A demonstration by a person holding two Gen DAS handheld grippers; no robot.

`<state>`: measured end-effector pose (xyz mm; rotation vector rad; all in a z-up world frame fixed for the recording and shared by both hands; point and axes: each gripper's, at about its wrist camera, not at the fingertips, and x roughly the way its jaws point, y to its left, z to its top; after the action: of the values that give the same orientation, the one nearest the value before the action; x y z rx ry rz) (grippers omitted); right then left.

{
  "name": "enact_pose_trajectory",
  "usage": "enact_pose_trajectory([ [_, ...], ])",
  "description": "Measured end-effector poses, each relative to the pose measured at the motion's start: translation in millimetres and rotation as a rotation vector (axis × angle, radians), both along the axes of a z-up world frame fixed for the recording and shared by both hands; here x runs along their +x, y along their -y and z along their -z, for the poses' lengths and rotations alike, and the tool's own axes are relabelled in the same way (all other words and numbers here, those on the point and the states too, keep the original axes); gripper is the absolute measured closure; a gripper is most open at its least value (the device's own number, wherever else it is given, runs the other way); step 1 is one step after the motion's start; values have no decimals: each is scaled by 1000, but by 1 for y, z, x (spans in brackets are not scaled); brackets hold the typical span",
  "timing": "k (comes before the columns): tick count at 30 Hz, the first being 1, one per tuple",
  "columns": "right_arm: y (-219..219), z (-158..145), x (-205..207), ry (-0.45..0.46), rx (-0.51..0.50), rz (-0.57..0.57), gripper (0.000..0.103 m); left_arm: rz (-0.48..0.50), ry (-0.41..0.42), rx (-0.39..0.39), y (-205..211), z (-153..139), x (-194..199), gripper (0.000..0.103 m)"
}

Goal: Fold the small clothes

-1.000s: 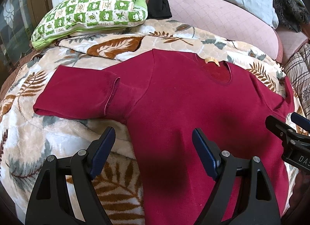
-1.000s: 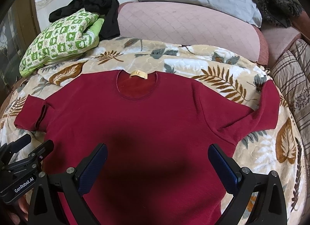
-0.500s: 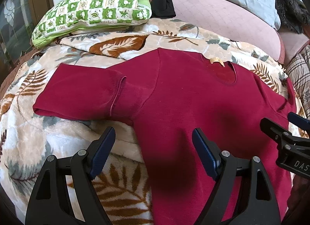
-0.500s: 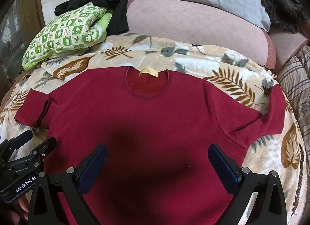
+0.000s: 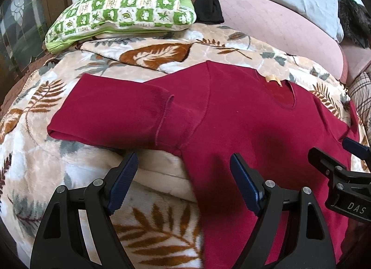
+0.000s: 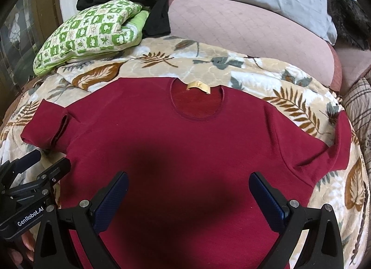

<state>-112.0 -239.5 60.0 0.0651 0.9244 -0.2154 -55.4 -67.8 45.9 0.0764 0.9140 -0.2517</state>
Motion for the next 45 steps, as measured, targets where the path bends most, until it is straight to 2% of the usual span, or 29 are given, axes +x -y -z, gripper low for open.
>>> enact_pose_trajectory([
  [7,-16,-2,11,9,26,-50,0,-63,5,-9,-32,-3,9,21],
  [15,-62,0,42,28,65,-166,1,-191,-3,-34,-81,1,30,21],
  [19,-84,-1,62,29,113,-229,8,-212,-15,-35,-91,6,36,21],
  [27,-117,7,95,15,191,-299,8,-245,-18,-18,-113,12,44,21],
  [38,-133,27,116,-25,288,-312,10,-275,-28,-21,-134,15,49,21],
  [44,-147,36,126,-41,331,-334,31,-299,-25,-14,-145,12,51,21],
  [45,-150,38,129,-42,328,-339,46,-302,-24,-13,-147,12,51,21],
])
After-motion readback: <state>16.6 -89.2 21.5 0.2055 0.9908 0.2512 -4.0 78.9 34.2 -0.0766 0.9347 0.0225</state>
